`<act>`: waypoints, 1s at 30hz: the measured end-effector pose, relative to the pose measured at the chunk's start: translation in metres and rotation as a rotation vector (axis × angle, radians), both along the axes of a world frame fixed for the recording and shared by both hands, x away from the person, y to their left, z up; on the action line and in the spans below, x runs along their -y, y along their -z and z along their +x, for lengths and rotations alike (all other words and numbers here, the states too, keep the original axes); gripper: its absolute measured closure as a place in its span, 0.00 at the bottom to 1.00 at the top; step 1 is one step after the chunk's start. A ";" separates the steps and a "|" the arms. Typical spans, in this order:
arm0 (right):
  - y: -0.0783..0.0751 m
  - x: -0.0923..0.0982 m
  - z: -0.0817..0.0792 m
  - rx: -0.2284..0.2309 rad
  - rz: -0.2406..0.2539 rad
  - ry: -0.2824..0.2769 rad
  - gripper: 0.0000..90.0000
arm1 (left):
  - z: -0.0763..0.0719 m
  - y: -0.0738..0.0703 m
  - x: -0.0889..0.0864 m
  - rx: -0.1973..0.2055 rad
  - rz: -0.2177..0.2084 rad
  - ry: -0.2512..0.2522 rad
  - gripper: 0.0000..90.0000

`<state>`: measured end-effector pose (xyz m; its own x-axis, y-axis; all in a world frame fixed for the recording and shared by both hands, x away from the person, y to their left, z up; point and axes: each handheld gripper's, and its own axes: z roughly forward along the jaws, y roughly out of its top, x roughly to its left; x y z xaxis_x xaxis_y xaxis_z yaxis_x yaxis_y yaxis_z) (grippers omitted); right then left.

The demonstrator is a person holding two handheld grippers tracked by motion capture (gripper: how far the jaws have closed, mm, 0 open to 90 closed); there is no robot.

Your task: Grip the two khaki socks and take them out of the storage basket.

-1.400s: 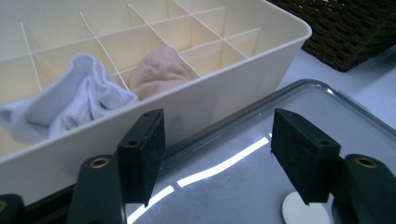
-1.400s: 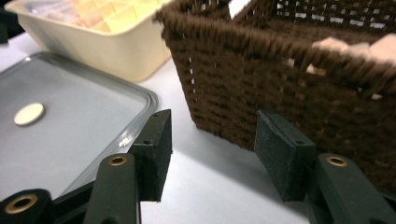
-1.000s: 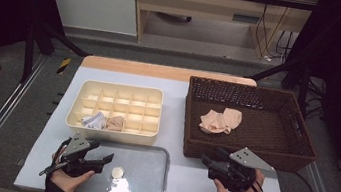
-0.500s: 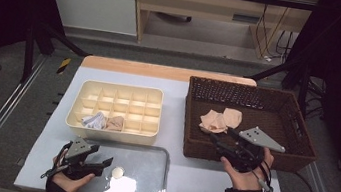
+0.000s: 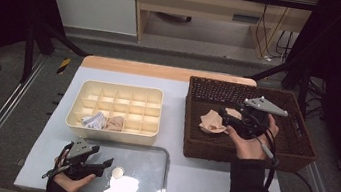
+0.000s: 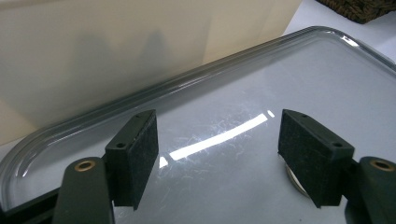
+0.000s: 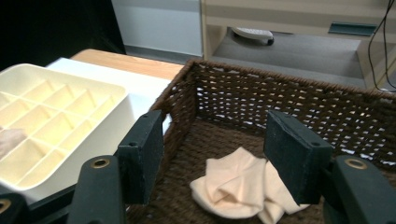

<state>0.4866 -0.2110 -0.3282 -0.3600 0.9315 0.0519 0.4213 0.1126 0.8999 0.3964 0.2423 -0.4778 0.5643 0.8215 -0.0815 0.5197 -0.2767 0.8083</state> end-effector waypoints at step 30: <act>0.027 -0.004 0.102 -0.158 -0.094 0.067 0.54 | 0.000 -0.003 0.001 -0.013 0.000 -0.011 0.32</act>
